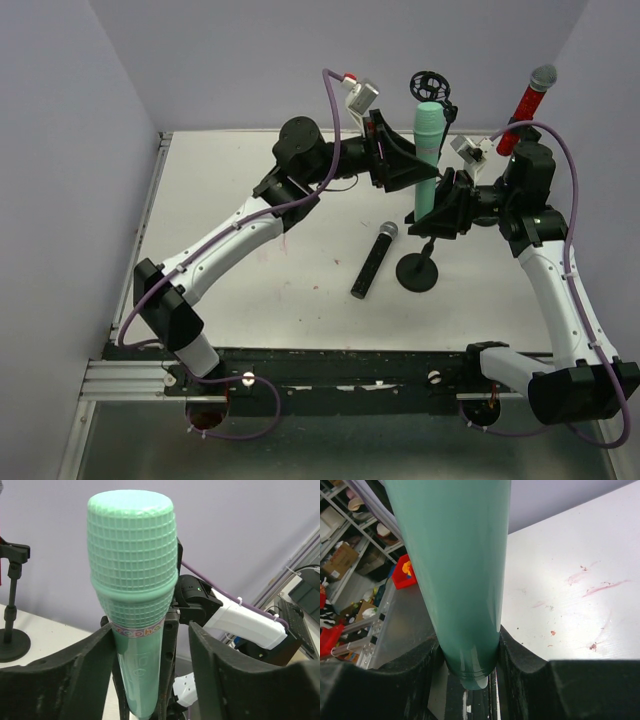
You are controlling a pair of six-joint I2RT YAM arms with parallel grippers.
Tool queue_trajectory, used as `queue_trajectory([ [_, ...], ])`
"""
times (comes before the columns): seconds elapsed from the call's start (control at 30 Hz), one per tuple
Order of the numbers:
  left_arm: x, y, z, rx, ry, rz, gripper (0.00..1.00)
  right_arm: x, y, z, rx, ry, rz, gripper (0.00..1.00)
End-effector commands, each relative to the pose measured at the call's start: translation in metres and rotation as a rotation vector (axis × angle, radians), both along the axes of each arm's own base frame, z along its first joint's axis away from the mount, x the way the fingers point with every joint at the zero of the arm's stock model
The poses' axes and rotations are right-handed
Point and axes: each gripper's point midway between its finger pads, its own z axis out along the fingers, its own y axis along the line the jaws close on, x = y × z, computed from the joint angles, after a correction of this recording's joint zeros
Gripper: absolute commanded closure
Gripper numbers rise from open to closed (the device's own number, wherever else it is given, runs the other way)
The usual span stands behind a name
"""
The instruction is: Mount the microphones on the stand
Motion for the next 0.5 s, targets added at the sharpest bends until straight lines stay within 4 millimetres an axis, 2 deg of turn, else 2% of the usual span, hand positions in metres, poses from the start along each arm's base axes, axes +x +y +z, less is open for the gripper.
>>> queue_trajectory([
  [0.0,-0.008,-0.005,0.002,0.003,-0.023,-0.061,0.4,-0.008,0.0,0.0,0.005,-0.008,0.022,0.94],
  [0.1,-0.005,-0.008,-0.001,0.014,-0.016,-0.058,0.42,-0.009,0.0,0.0,0.005,-0.006,0.022,0.93],
  [0.23,-0.003,-0.01,-0.002,0.025,-0.02,-0.059,0.53,-0.009,0.0,0.0,0.006,-0.008,0.024,0.93],
  [0.3,-0.005,-0.01,-0.001,0.024,-0.025,-0.069,0.65,-0.009,0.0,-0.001,0.005,-0.003,0.022,0.93],
  [0.37,-0.006,-0.009,0.003,0.016,-0.037,-0.073,0.86,-0.009,0.0,-0.001,0.004,-0.003,0.019,0.91],
  [0.4,-0.008,-0.006,0.006,0.008,-0.049,-0.072,0.91,-0.009,0.0,-0.001,0.003,-0.006,0.017,0.85],
  [0.47,-0.01,0.0,0.011,-0.013,-0.071,-0.06,0.99,-0.008,0.0,-0.001,-0.002,-0.008,-0.001,0.57],
])
